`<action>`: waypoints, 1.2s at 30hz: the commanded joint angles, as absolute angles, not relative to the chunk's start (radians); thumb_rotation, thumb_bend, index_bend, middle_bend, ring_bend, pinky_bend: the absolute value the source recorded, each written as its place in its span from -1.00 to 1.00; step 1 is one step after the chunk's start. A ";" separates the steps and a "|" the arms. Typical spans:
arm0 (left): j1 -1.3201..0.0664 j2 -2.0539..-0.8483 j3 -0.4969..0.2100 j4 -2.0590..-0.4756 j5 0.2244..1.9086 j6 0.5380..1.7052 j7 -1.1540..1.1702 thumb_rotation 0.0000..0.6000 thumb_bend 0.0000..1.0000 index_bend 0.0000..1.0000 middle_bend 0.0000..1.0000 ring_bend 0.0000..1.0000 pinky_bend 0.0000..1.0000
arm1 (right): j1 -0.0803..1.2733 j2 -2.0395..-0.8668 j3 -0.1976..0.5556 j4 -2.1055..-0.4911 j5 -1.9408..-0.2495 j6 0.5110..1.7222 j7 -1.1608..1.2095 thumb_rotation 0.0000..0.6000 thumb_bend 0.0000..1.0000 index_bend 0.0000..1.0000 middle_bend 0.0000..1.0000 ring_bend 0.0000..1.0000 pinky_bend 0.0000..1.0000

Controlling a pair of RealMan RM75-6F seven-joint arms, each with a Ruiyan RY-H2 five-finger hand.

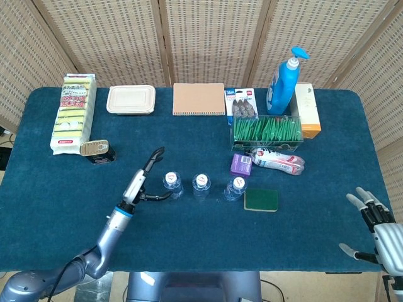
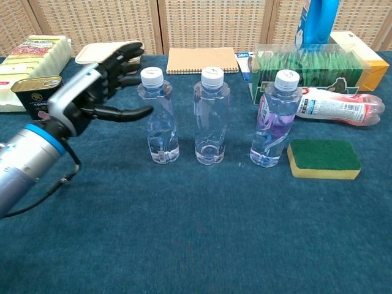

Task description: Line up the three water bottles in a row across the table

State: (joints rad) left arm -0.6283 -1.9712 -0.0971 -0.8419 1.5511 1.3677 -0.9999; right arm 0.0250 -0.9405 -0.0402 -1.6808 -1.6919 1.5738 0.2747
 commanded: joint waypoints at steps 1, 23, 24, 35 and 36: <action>-0.565 -1.822 -0.076 -1.012 1.579 1.455 -0.929 1.00 -0.64 -1.00 -1.00 -1.00 -0.85 | 0.024 -0.939 -0.043 -1.685 -1.697 1.574 0.267 1.00 -1.00 -0.79 -0.96 -1.00 -0.78; -0.173 -0.970 0.155 -1.612 1.466 1.541 -0.396 1.00 -0.64 -1.00 -1.00 -1.00 -0.89 | -0.006 -0.935 -0.052 -1.741 -1.712 1.599 0.134 1.00 -1.00 -0.79 -0.99 -1.00 -0.84; -0.157 -0.972 0.161 -1.607 1.463 1.545 -0.385 1.00 -0.64 -1.00 -1.00 -1.00 -0.89 | -0.010 -0.937 -0.048 -1.742 -1.705 1.602 0.114 1.00 -1.00 -0.79 -0.99 -1.00 -0.85; -0.087 -1.015 0.154 -1.551 1.529 1.581 -0.345 1.00 -0.64 -1.00 -1.00 -1.00 -0.89 | -0.039 -0.979 -0.007 -1.791 -1.606 1.622 -0.033 1.00 -1.00 -0.83 -1.00 -1.00 -1.00; -0.084 -1.018 0.151 -1.549 1.536 1.586 -0.340 1.00 -0.64 -1.00 -1.00 -1.00 -0.89 | -0.040 -0.979 -0.006 -1.794 -1.605 1.622 -0.037 1.00 -1.00 -0.83 -1.00 -1.00 -1.00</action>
